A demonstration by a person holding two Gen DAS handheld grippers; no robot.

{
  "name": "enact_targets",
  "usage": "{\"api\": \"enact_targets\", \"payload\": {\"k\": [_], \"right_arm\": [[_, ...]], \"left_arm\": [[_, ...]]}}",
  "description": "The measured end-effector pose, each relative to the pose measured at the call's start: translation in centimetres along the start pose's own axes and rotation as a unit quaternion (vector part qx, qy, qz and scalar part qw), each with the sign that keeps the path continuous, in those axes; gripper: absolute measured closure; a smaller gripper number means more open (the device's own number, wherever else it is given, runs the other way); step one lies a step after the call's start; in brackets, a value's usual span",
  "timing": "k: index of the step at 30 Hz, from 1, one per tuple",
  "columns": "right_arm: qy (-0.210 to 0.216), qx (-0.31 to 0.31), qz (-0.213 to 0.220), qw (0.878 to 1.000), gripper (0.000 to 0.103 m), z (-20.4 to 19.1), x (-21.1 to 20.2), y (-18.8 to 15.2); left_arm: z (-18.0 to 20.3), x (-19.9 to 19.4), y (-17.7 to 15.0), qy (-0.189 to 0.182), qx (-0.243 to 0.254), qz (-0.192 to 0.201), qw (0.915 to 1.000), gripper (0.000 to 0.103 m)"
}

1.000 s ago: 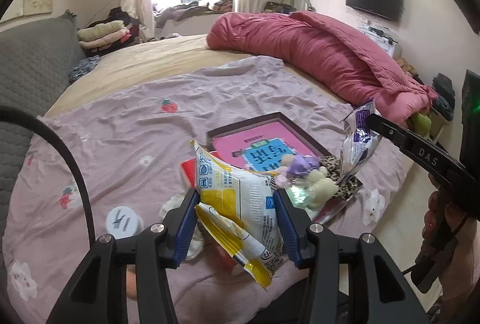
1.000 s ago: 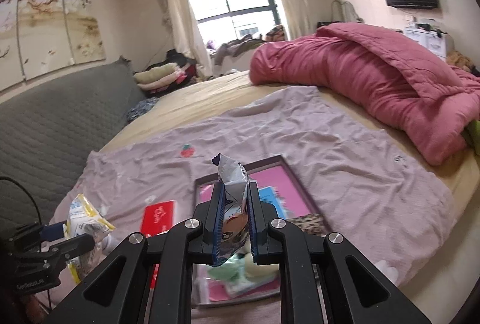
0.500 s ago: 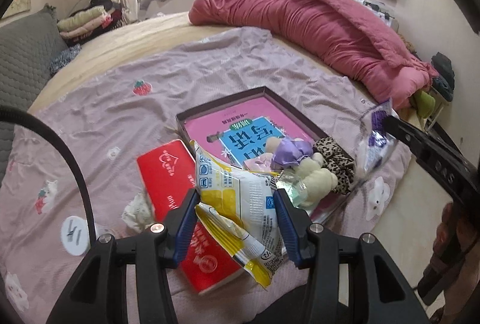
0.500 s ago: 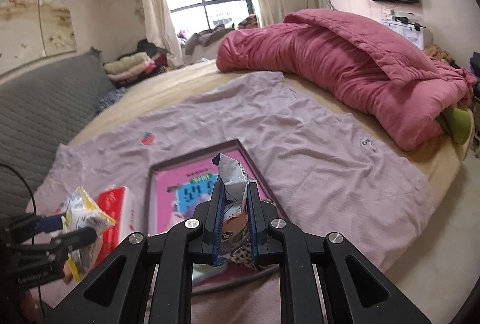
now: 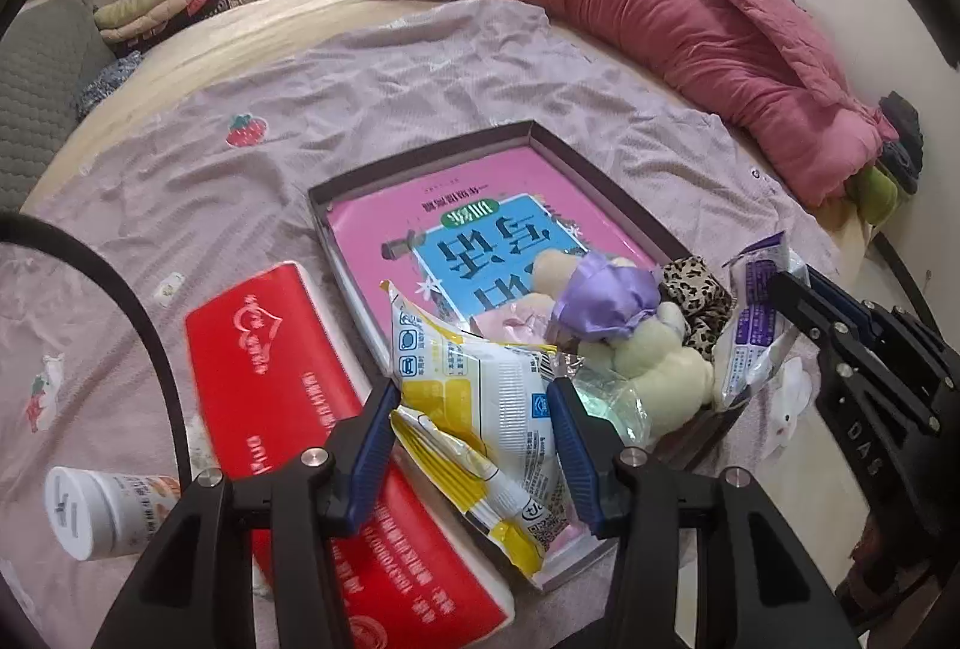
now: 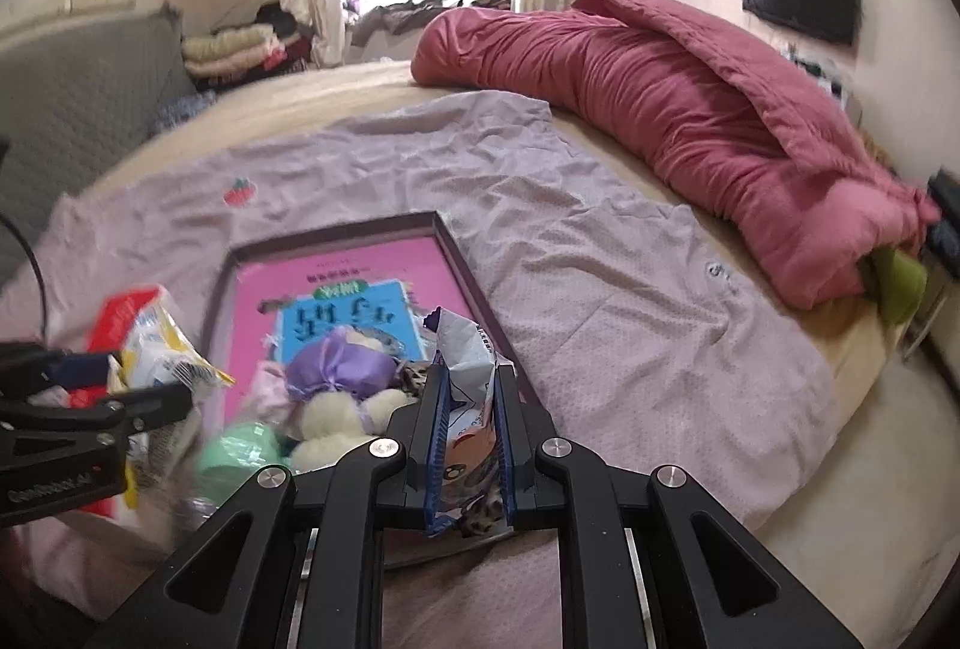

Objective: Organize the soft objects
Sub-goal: 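Lift the yellow snack packet and doll packet and carry them over the tray, then lower both packets into the tray and open both grippers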

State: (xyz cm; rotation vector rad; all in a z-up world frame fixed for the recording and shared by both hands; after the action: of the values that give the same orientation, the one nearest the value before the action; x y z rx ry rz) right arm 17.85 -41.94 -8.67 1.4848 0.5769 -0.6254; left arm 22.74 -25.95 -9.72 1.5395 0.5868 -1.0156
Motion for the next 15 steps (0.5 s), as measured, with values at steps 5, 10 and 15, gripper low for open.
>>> {"api": "enact_targets", "payload": {"k": [5, 10, 15], "right_arm": [[0.009, -0.003, -0.011, 1.0, 0.088, -0.2, 1.8, -0.2], [0.028, 0.002, -0.015, 0.999, 0.088, -0.5, 3.4, 0.0], [0.054, 0.006, -0.012, 0.998, 0.085, -1.4, 4.5, 0.0]], "left_arm": [[0.4, 1.0, 0.0, -0.003, 0.0, -0.005, 1.0, 0.052], [0.3, 2.0, -0.1, -0.004, -0.006, -0.013, 0.9999, 0.052], [0.7, 2.5, -0.3, -0.003, 0.001, -0.016, 0.9999, 0.052]]}}
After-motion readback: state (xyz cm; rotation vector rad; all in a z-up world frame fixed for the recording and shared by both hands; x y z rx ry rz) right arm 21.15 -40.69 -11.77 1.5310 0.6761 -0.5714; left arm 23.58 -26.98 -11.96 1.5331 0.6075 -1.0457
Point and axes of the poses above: each gripper's, at about its wrist camera, not at the fingertips, and x roughly the way its jaws point, z to its right, y to its top, the point moved 7 cm from there along x, roughly the way its jaws point, and after that the axes turned 3 degrees about y, right-handed, at the moved point
